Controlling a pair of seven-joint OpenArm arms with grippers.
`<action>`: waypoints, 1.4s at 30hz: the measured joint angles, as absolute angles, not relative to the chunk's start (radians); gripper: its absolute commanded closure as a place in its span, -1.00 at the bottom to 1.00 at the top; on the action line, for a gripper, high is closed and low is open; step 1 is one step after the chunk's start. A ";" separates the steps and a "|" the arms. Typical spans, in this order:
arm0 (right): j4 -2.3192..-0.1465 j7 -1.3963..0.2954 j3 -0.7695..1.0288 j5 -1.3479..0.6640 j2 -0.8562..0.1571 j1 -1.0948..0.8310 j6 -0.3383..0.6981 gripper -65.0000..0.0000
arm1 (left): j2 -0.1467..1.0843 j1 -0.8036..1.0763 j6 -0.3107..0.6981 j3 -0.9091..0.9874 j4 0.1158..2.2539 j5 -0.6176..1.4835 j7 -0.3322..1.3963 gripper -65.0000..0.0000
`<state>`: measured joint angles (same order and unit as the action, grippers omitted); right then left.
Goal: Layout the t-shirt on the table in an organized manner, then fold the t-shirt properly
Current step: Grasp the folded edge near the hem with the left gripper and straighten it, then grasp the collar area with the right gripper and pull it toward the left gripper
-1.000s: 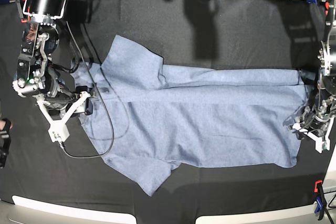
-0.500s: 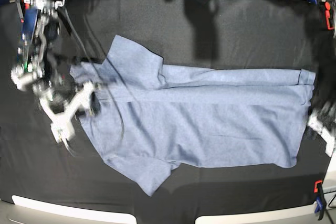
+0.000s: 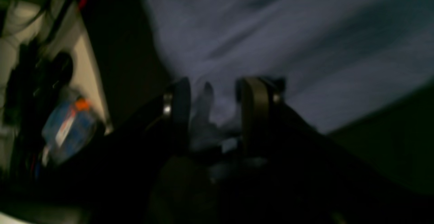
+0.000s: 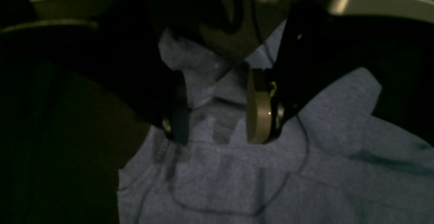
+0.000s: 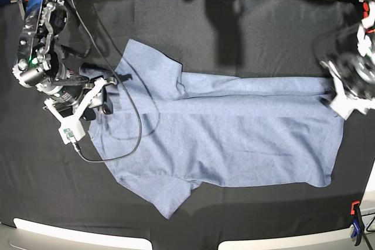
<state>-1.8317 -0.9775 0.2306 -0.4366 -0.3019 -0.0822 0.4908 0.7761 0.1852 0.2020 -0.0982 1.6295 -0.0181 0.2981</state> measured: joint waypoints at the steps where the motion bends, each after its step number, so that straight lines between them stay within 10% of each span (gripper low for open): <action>1: -1.832 -0.978 0.231 -0.437 -0.302 -0.084 0.491 0.18 | 0.776 0.202 0.202 -0.098 1.654 -0.018 0.297 0.31; 13: -1.832 -0.974 0.231 -0.411 -0.302 -0.085 0.490 0.18 | 0.778 0.386 0.275 -0.097 1.692 -0.220 0.181 0.33; 36: -1.841 -1.005 0.231 -0.432 -0.302 -0.086 0.491 0.18 | 0.785 0.123 0.262 -0.176 1.245 -0.363 -0.026 0.42; 42: -2.013 -1.016 0.223 -0.496 -0.305 -0.230 0.569 0.19 | 0.789 0.067 0.235 -0.323 1.210 -0.442 -0.025 1.00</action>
